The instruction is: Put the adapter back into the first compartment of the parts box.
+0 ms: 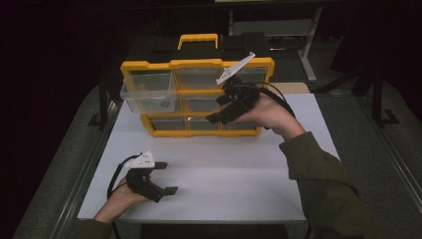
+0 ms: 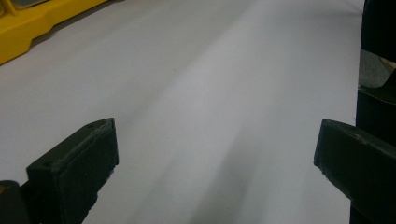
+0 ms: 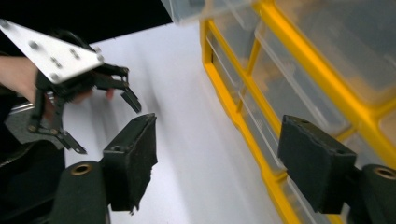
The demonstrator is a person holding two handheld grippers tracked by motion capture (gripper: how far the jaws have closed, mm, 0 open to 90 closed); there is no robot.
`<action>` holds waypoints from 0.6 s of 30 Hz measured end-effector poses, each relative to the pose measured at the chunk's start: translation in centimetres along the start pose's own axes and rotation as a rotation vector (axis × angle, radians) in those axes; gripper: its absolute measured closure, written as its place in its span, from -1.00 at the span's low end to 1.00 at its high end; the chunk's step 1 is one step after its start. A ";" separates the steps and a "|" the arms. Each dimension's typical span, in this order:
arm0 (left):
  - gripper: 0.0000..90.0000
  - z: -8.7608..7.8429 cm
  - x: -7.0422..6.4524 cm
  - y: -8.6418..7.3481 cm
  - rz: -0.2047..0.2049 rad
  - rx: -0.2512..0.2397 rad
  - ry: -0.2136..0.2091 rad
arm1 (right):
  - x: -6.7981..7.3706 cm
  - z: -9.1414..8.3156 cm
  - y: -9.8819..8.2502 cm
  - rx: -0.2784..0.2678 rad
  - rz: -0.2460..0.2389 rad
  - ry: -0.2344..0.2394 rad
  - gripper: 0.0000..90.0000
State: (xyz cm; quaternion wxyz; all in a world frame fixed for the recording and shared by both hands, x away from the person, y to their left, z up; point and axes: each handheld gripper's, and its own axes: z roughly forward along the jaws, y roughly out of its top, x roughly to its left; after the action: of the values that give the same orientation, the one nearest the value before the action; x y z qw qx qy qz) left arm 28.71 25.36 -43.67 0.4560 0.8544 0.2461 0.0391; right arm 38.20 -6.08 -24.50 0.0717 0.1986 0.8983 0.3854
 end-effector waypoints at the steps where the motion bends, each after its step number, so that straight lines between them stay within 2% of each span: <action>1: -1.00 0.0 0.0 0.0 -0.001 0.000 -0.001 | 0.0 0.1 -0.4 -0.005 0.001 -0.004 -0.44; 9: -1.00 0.1 -0.1 0.0 -0.001 0.000 0.000 | 0.4 0.7 -3.8 -0.007 0.022 -0.061 -0.57; 18: -1.00 0.1 -0.1 0.0 -0.002 0.002 -0.002 | 1.0 1.5 -7.0 -0.016 0.033 -0.100 -0.72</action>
State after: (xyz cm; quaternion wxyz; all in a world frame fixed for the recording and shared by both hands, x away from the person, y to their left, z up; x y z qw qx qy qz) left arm 28.68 25.21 -43.76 0.4555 0.8547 0.2463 0.0375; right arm 35.58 -9.06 -30.54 0.1120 0.2317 0.8871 0.3833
